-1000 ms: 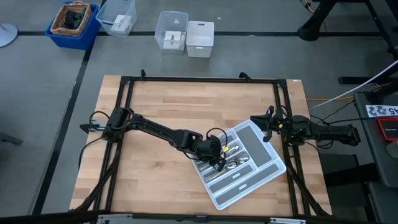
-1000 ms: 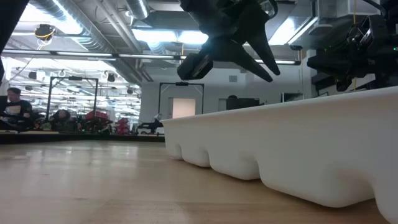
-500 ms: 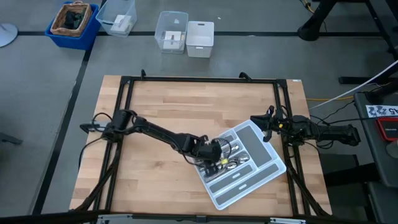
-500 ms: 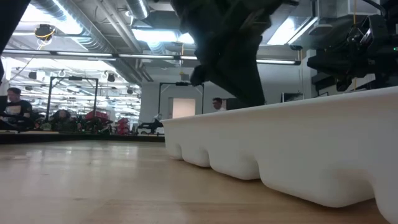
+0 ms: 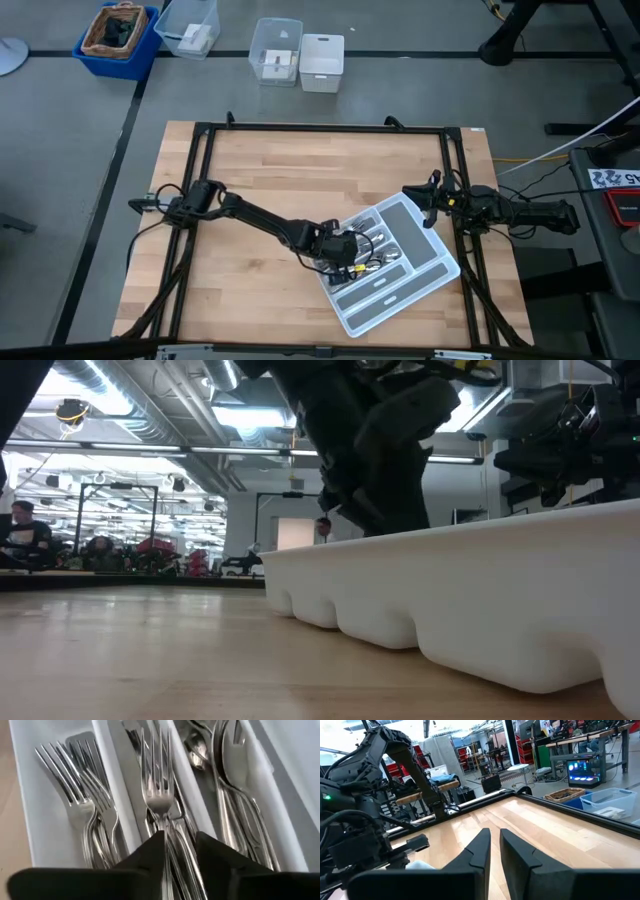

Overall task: Sort silverware
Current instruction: Put the silver fork into the silverware tray

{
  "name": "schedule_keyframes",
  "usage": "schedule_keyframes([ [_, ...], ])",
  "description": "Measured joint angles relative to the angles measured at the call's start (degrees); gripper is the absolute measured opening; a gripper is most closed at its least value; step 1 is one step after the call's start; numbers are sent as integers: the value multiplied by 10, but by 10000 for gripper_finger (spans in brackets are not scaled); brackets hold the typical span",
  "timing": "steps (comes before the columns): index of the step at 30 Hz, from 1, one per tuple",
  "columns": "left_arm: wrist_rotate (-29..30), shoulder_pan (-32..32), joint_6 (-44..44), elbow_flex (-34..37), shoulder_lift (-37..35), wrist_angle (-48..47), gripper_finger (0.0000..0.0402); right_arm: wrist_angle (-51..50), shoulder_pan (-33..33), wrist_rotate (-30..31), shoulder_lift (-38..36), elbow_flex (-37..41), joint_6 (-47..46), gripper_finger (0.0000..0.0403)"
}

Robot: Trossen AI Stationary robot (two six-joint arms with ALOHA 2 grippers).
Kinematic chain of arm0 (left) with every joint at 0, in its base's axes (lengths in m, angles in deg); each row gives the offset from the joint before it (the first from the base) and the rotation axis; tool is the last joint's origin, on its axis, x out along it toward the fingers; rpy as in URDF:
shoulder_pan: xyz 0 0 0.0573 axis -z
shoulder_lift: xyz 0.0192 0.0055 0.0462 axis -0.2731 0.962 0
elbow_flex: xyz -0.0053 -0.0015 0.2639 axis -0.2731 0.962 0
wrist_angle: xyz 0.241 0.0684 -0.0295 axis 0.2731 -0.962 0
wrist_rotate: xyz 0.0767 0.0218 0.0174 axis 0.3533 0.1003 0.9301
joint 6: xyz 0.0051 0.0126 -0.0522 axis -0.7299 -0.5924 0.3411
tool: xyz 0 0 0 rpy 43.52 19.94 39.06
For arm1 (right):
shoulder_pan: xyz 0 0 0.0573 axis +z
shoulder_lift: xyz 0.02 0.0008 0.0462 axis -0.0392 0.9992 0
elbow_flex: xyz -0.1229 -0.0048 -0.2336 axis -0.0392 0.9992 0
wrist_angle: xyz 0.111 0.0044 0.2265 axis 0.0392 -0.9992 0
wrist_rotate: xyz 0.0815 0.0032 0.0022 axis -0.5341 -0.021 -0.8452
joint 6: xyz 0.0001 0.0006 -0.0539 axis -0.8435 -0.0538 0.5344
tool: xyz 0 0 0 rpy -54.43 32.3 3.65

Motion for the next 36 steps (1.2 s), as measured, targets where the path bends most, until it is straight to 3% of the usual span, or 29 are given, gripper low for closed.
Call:
schedule_keyframes([
  [5, 13, -3, -12, 0, 3, -6, 127, 0, 0, 0, 0, 0, 0, 46],
  [12, 35, -3, -25, -1, 27, -1, 121, 0, 0, 0, 0, 0, 0, 46],
  [19, 53, -3, -30, -2, 34, -3, 92, 0, 0, 0, 0, 0, 0, 46],
  [26, 59, -4, -18, -1, 35, -4, 15, 0, 0, 0, 0, 0, 0, 46],
  [36, 59, -8, 6, -43, 38, -7, 7, 0, 0, 0, 0, 0, 0, 46],
])
